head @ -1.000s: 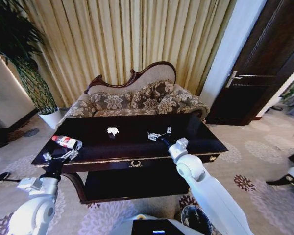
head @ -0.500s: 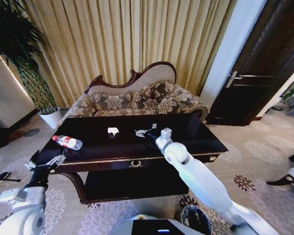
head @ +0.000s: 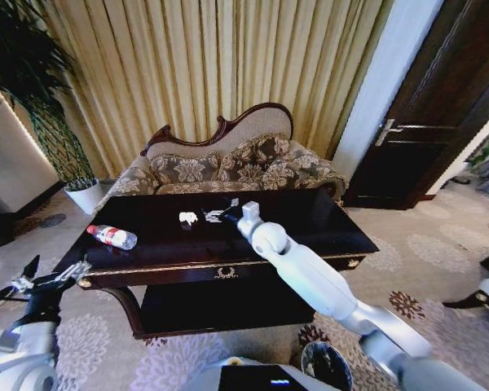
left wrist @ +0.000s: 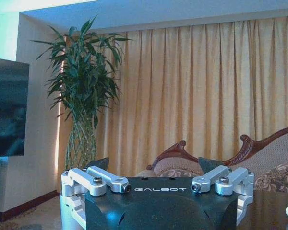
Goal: Move to the front of the table and place the trash on the table into the trash bin.
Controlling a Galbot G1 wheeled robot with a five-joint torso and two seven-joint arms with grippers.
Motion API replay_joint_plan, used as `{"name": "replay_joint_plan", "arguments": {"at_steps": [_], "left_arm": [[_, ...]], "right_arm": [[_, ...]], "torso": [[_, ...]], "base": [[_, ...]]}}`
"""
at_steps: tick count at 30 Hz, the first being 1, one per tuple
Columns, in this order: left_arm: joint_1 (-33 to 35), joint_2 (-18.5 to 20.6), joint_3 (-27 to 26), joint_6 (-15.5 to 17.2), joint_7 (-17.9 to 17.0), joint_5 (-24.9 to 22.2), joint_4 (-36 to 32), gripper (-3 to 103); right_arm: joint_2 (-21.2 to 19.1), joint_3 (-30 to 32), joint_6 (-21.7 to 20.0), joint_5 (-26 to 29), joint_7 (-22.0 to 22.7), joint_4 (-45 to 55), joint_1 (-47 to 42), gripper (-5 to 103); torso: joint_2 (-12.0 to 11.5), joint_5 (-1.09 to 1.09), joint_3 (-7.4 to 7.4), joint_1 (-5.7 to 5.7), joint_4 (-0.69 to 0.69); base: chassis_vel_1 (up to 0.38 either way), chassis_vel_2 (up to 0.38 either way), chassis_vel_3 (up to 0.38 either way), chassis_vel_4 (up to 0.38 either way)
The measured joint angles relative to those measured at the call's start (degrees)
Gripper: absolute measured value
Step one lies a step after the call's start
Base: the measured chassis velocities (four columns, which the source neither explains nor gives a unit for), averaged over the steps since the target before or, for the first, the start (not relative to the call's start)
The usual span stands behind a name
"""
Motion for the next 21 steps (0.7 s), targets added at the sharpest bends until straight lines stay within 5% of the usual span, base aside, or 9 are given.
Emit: {"name": "replay_joint_plan", "arguments": {"at_steps": [7, 10, 21], "left_arm": [[0.2, -1.0, 0.2, 0.0, 0.0, 0.7, -0.3, 100], [0.3, -1.4, 0.5, 0.0, 0.1, 0.9, -1.1, 100], [1.4, -1.7, -0.7, -1.7, 0.4, 0.2, -1.1, 100]], "right_arm": [[3.1, -2.7, -2.9, 1.7, 0.0, -1.6, 1.2, 100], [6.9, -3.2, -3.0, -0.7, 0.0, -5.6, 1.9, 100], [10.9, -2.5, -2.7, -4.6, 0.0, -11.0, 2.4, 100]], "torso": [[0.0, 0.0, 0.0, 0.0, 0.0], [0.0, 0.0, 0.0, 0.0, 0.0], [0.0, 0.01, 0.0, 0.0, -0.01]], "base": [[0.0, 0.0, 0.0, 0.0], [0.0, 0.0, 0.0, 0.0], [0.0, 0.0, 0.0, 0.0]]}}
